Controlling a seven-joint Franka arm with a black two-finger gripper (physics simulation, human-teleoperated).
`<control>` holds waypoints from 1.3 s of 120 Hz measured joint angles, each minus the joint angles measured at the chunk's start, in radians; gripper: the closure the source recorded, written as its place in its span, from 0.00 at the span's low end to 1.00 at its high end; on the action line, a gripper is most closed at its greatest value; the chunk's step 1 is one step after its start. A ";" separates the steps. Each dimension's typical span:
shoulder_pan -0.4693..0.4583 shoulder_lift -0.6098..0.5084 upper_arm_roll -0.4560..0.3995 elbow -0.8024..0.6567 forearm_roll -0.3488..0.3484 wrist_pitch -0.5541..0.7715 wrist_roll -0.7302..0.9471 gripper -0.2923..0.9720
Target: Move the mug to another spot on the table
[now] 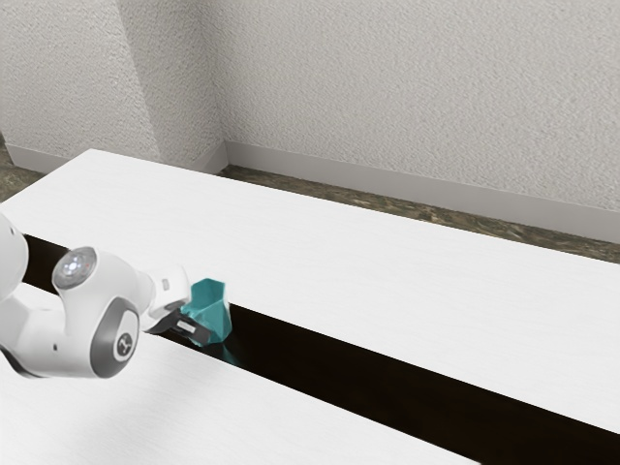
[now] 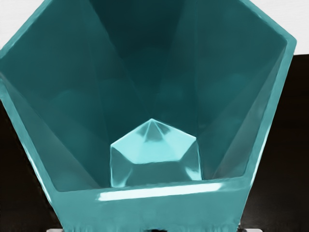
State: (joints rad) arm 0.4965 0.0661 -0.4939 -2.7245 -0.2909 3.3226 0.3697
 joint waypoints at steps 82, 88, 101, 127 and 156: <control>0.075 -0.249 -0.010 0.227 0.081 -0.944 -0.106 0.24; 0.075 -0.258 -0.010 0.257 0.090 -0.997 -0.120 0.24; 0.097 -0.253 -0.005 0.415 0.111 -1.116 -0.148 0.23; 0.112 -0.234 -0.010 0.727 0.170 -1.331 -0.210 0.23; -0.302 -0.150 0.366 1.000 0.243 -1.531 -0.287 0.23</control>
State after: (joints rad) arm 0.1948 -0.0840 -0.1275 -1.7244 -0.0484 1.7921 0.0822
